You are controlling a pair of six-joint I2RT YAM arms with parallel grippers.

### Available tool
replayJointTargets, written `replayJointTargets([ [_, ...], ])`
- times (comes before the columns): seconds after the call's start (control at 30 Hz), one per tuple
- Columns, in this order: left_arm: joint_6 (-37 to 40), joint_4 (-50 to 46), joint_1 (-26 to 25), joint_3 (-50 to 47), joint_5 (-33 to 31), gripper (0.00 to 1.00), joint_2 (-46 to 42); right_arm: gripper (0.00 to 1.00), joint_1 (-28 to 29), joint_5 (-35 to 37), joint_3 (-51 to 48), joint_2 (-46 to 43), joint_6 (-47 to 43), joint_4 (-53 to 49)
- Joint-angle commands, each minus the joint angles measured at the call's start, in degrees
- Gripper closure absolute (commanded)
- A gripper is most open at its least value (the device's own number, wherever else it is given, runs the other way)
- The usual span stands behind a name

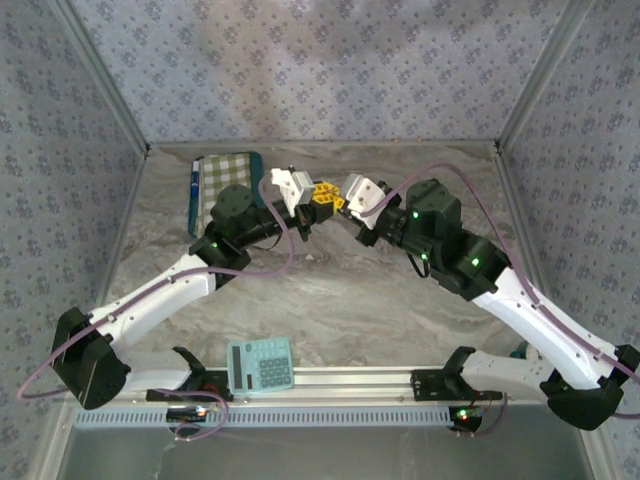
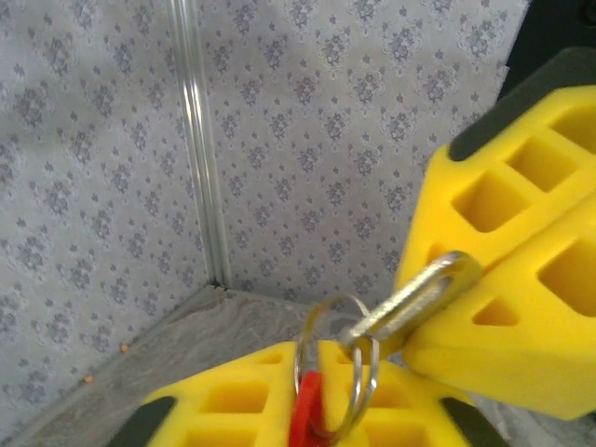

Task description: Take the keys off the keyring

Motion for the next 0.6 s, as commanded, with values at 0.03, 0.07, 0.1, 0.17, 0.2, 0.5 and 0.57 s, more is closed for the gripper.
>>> replayJointTargets([
  [0.03, -1.15, 4.41, 0.86, 0.14, -1.73, 0.97, -1.75, 1.0, 0.66, -2.05, -0.83, 0.14, 1.32, -1.97],
  [0.07, -1.14, 4.18, 0.92, 0.14, -1.35, 1.0, -1.82, 1.0, 0.55, -1.85, -0.94, -0.03, 1.31, -1.61],
  [0.1, -1.18, 3.83, 0.99, 0.14, -1.04, 1.0, -1.9, 1.0, 0.45, -1.53, -1.1, -0.22, 1.11, -1.43],
  [0.17, -1.93, 3.61, 1.09, -0.1, -1.0, 1.0, -2.17, 1.0, 0.23, -0.58, -1.61, -0.79, 0.52, -0.73],
  [0.2, -2.21, 3.78, 1.19, -0.37, -0.92, 1.0, -2.43, 1.0, -0.07, -0.78, -1.81, -1.15, 0.16, -0.71],
  [0.5, -4.77, 2.61, 2.59, -0.74, 3.41, 1.0, -3.1, 1.0, 0.08, 3.44, -4.19, -3.38, -1.82, 3.23],
  [0.57, -5.17, 2.54, 2.8, -0.77, 4.4, 1.0, -3.11, 1.0, 0.39, 3.7, -5.94, -3.91, -2.7, 4.01],
])
